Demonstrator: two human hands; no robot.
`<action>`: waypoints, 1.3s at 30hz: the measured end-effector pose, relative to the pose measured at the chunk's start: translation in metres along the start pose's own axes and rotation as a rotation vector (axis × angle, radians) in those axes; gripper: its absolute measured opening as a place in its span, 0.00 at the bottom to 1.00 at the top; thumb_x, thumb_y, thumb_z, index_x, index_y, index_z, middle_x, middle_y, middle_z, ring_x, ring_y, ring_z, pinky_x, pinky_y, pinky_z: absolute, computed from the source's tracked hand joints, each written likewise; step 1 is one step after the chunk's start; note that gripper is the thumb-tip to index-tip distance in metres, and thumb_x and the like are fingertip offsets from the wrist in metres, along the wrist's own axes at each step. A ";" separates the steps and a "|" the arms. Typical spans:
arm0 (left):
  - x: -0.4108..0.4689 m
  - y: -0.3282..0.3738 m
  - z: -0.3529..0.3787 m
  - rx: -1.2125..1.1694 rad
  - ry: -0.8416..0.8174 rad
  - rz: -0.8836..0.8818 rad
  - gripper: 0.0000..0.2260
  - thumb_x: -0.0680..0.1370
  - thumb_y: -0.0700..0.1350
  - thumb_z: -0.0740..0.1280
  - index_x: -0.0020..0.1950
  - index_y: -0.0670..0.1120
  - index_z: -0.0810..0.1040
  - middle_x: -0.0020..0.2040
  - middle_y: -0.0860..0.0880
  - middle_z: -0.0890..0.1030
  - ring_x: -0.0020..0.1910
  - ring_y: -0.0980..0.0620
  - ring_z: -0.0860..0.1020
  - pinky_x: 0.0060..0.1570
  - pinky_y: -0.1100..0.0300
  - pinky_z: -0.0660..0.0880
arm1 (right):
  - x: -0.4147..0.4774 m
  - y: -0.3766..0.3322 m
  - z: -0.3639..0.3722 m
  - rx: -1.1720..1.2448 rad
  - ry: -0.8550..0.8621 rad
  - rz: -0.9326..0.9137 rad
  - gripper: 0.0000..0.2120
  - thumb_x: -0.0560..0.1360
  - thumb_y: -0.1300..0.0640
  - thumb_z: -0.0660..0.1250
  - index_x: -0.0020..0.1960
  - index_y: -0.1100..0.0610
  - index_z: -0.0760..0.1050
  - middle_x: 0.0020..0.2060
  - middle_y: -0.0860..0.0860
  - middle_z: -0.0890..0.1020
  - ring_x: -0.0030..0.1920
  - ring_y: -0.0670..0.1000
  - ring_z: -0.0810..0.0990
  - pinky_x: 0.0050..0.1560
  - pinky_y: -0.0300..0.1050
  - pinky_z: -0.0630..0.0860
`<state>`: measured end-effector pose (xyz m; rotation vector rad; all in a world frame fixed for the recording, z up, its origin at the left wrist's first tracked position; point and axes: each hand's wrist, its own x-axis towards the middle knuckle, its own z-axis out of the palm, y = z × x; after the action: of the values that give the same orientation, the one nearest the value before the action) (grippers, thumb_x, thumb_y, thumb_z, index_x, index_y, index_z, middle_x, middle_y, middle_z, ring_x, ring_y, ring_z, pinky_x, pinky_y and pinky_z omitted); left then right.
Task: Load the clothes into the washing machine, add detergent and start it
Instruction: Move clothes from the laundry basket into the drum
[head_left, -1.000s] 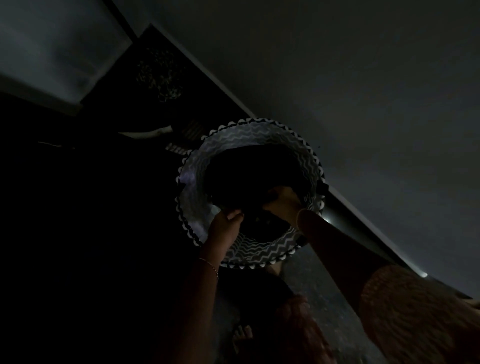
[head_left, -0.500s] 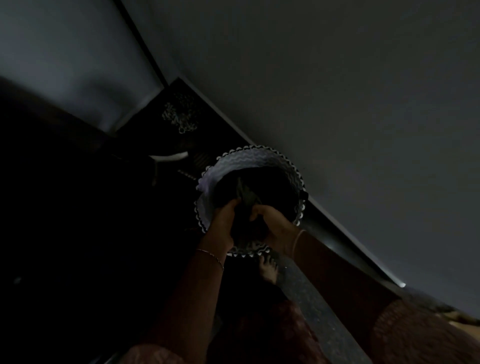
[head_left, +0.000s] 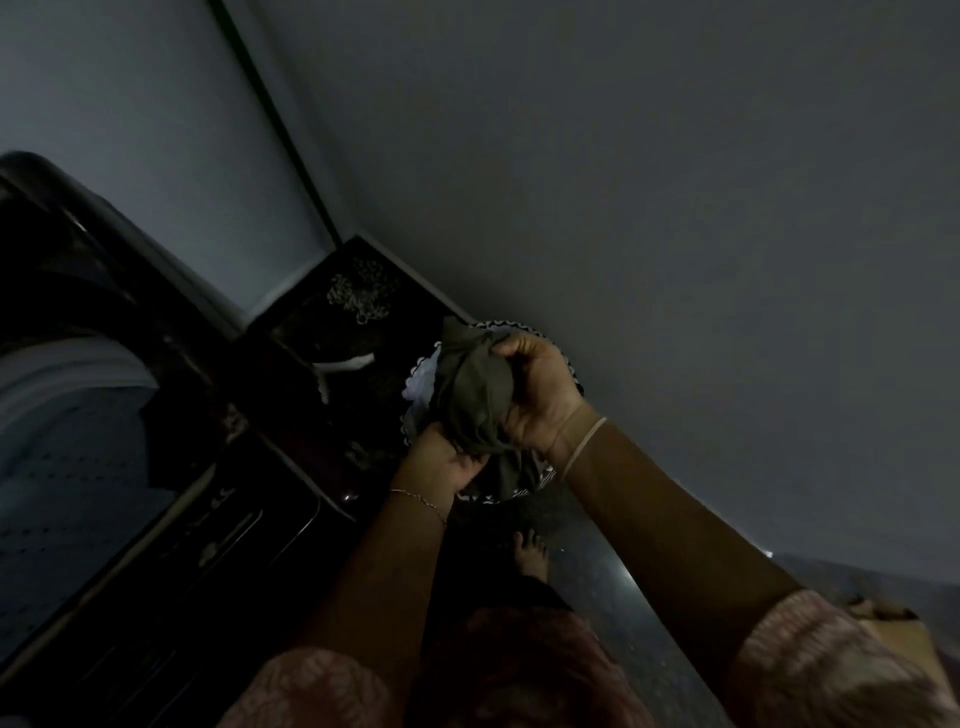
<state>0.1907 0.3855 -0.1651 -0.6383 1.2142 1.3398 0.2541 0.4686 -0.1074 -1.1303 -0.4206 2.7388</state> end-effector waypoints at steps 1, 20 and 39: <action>-0.007 0.000 0.001 0.036 0.003 0.035 0.13 0.83 0.47 0.53 0.57 0.44 0.76 0.70 0.41 0.72 0.59 0.42 0.75 0.55 0.49 0.72 | -0.006 -0.003 0.004 0.023 0.022 -0.055 0.21 0.70 0.59 0.57 0.60 0.65 0.75 0.55 0.60 0.79 0.50 0.59 0.79 0.59 0.52 0.76; -0.160 0.052 0.032 0.192 -0.360 0.118 0.10 0.81 0.41 0.60 0.45 0.40 0.78 0.32 0.42 0.84 0.42 0.46 0.79 0.31 0.56 0.81 | -0.074 -0.003 -0.002 -1.010 0.097 -0.425 0.30 0.71 0.73 0.68 0.72 0.65 0.63 0.66 0.61 0.73 0.60 0.56 0.75 0.52 0.42 0.79; -0.219 0.106 -0.017 0.247 -0.493 0.292 0.32 0.69 0.70 0.64 0.58 0.45 0.82 0.52 0.44 0.84 0.54 0.45 0.80 0.48 0.53 0.77 | -0.095 -0.010 0.101 -0.020 -0.175 -0.405 0.24 0.66 0.48 0.67 0.56 0.62 0.79 0.54 0.60 0.81 0.52 0.59 0.80 0.56 0.57 0.77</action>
<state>0.1278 0.3094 0.0580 0.0544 1.0626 1.4460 0.2502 0.4351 0.0271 -0.7145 -0.6242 2.4820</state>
